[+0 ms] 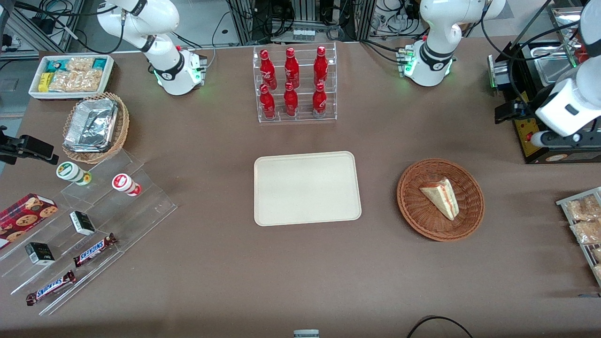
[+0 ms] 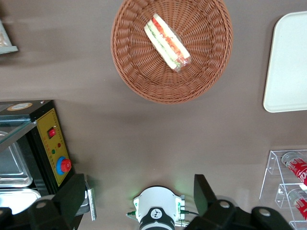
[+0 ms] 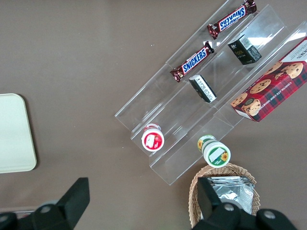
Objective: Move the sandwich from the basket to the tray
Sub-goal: 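Move the left gripper over the wrapped sandwich in the wicker basket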
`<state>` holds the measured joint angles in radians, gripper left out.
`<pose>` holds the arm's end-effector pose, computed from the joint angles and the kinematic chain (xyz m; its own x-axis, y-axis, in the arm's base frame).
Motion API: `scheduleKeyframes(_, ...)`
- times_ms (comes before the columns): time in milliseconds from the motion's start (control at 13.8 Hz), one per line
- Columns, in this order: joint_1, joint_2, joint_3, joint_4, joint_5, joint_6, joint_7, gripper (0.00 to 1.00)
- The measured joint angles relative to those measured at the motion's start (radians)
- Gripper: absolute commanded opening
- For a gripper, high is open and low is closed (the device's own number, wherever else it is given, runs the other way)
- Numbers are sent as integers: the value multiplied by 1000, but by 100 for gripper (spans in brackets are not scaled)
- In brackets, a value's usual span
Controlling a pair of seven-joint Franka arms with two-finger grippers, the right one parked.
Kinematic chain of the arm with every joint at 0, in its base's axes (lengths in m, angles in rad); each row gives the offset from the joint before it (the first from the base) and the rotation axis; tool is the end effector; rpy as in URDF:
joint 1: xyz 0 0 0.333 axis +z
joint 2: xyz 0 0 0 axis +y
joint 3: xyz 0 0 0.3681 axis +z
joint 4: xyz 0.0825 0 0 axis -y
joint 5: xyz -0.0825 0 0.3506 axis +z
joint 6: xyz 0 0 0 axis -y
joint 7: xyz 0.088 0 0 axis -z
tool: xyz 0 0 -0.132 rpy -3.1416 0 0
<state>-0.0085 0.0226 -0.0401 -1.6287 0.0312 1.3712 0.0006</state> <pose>0.4946 -0.0192 0.6021 0.9602 -0.0413 -0.2764 -0.0516 -0.9982 -0.0300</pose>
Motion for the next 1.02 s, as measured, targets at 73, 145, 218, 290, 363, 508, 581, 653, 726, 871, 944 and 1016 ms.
scheduleKeyframes(73, -1, 18, 0, -4, 0, 15, 0, 100)
scheduleKeyframes(145, -1, 39, 0, -7, 0, 32, 1, 100)
scheduleKeyframes(218, -1, 58, 0, -12, 0, 51, 1, 100)
scheduleKeyframes(290, -1, 75, 0, -20, 0, 73, 1, 100)
scheduleKeyframes(363, -1, 89, 0, -32, 0, 102, 1, 100)
scheduleKeyframes(508, -1, 105, 0, -69, 0, 161, 1, 100)
scheduleKeyframes(581, -1, 108, 0, -93, 0, 192, 1, 100)
scheduleKeyframes(653, -1, 110, 0, -119, 0, 226, 1, 100)
scheduleKeyframes(726, -1, 111, 0, -147, -1, 261, 1, 100)
scheduleKeyframes(871, -1, 114, 0, -198, -1, 336, -2, 100)
scheduleKeyframes(944, -2, 116, 0, -221, -1, 376, -21, 100)
scheduleKeyframes(1016, -7, 121, 0, -242, -3, 419, -67, 100)
